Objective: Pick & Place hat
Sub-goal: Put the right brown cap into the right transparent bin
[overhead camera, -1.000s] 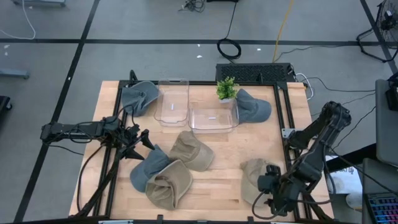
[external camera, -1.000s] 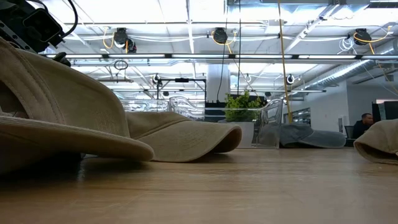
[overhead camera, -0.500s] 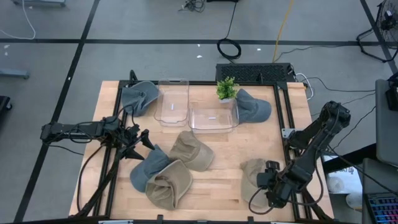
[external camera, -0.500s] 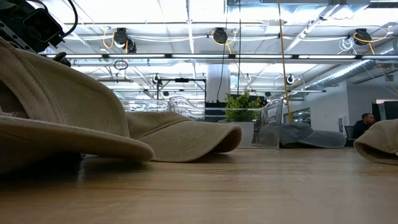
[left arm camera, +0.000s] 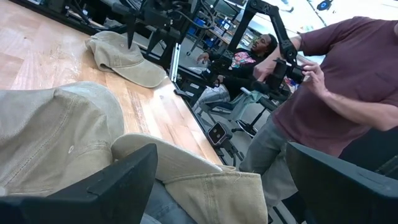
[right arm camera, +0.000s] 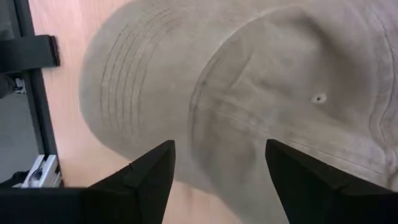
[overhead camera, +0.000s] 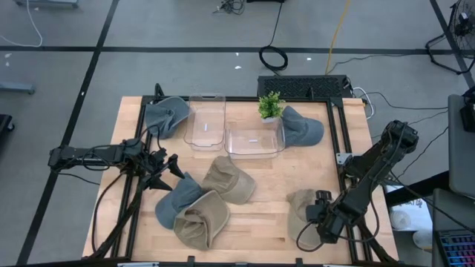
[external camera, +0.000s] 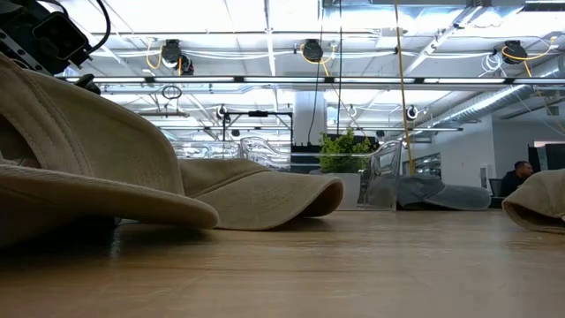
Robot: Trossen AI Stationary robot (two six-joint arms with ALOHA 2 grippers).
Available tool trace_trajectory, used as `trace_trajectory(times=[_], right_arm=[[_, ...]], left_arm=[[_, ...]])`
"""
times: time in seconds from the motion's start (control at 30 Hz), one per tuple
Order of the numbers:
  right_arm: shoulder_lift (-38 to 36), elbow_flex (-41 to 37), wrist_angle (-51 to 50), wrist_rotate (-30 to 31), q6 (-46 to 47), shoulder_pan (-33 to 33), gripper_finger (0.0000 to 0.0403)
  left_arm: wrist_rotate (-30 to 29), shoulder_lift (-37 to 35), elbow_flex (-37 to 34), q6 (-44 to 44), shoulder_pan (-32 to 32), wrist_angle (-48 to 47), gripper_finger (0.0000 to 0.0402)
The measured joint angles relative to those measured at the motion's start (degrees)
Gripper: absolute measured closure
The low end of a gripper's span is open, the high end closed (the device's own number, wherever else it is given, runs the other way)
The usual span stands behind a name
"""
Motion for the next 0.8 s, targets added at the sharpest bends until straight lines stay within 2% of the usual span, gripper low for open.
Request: trace_trajectory(times=[0.23,0.37,0.47,0.8], right_arm=[[0.0,-3.2,3.0,-1.1,-0.8,-0.5,0.0161],[0.0,-3.9,4.7,-2.6,-1.2,-0.9,0.018],[0.0,-4.0,4.6,-2.7,-1.3,-1.2,0.0214],[0.0,-4.0,4.5,-2.6,-4.1,-1.2,0.037]], left_arm=[[0.0,0.0,0.0,0.0,0.0,0.0,0.0041],[0.0,0.0,0.0,0.0,0.0,0.0,0.0041],[0.0,0.0,0.0,0.0,0.0,0.0,0.0041],[0.0,0.0,0.0,0.0,0.0,0.0,0.0041]])
